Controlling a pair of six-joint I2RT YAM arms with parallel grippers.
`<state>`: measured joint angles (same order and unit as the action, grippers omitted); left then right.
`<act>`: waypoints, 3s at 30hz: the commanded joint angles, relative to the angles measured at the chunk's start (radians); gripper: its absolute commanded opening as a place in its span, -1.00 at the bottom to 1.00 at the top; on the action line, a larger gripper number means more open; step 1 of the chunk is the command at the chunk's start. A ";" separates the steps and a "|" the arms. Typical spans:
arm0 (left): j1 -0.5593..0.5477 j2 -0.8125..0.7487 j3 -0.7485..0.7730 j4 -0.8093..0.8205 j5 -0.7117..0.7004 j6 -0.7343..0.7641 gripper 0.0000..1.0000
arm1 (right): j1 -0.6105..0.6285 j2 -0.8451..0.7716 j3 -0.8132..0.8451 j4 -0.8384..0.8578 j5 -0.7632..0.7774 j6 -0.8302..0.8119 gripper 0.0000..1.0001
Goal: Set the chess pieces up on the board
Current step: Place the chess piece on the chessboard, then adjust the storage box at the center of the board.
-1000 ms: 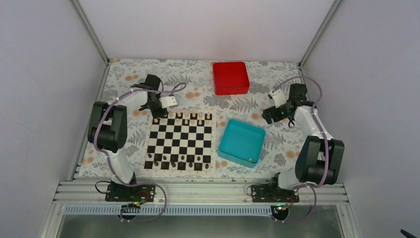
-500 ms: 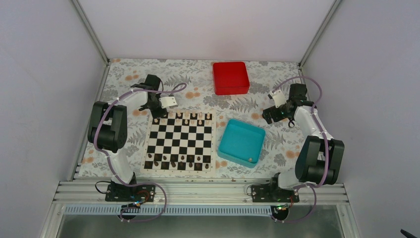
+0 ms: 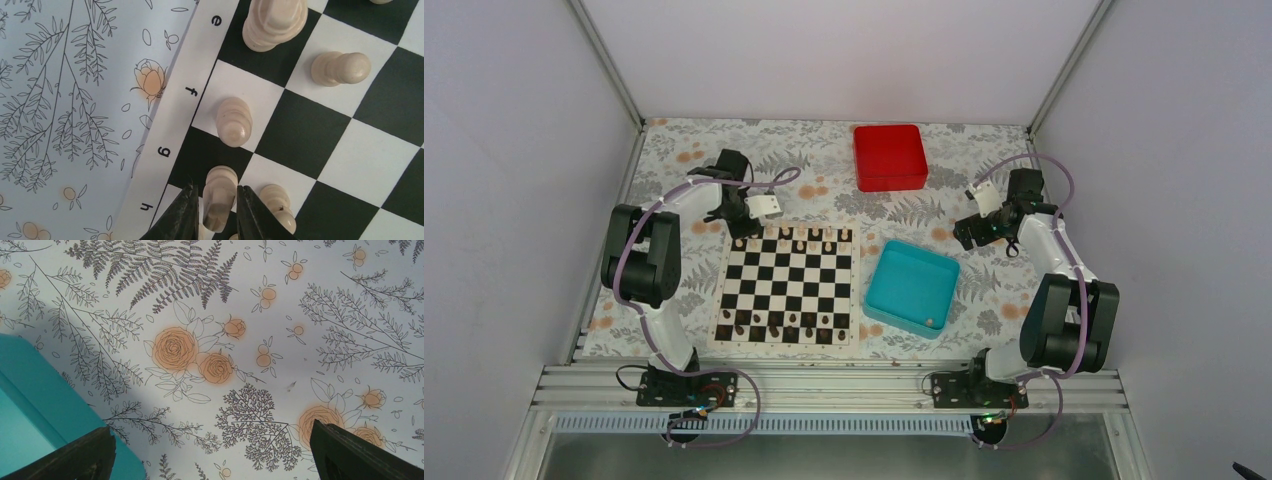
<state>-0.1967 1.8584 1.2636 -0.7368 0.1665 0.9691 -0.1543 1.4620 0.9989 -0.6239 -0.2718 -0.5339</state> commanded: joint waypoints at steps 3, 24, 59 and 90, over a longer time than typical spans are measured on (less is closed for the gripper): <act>-0.003 -0.002 0.028 -0.019 0.008 0.014 -0.55 | -0.010 0.016 -0.020 0.001 -0.013 -0.018 1.00; -0.017 0.005 0.016 -0.011 -0.030 0.020 -0.70 | -0.011 0.019 -0.020 -0.002 -0.017 -0.019 1.00; -0.033 0.016 0.042 -0.007 -0.058 0.022 -0.76 | -0.011 0.029 -0.023 -0.002 -0.017 -0.023 1.00; -0.379 -0.131 0.528 -0.269 -0.179 -0.037 -0.27 | -0.011 -0.126 -0.014 -0.213 0.077 -0.115 1.00</act>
<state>-0.4732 1.6642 1.7004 -0.9195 -0.0189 0.9668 -0.1543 1.4330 0.9859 -0.7136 -0.2180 -0.5858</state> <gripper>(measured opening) 0.366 0.997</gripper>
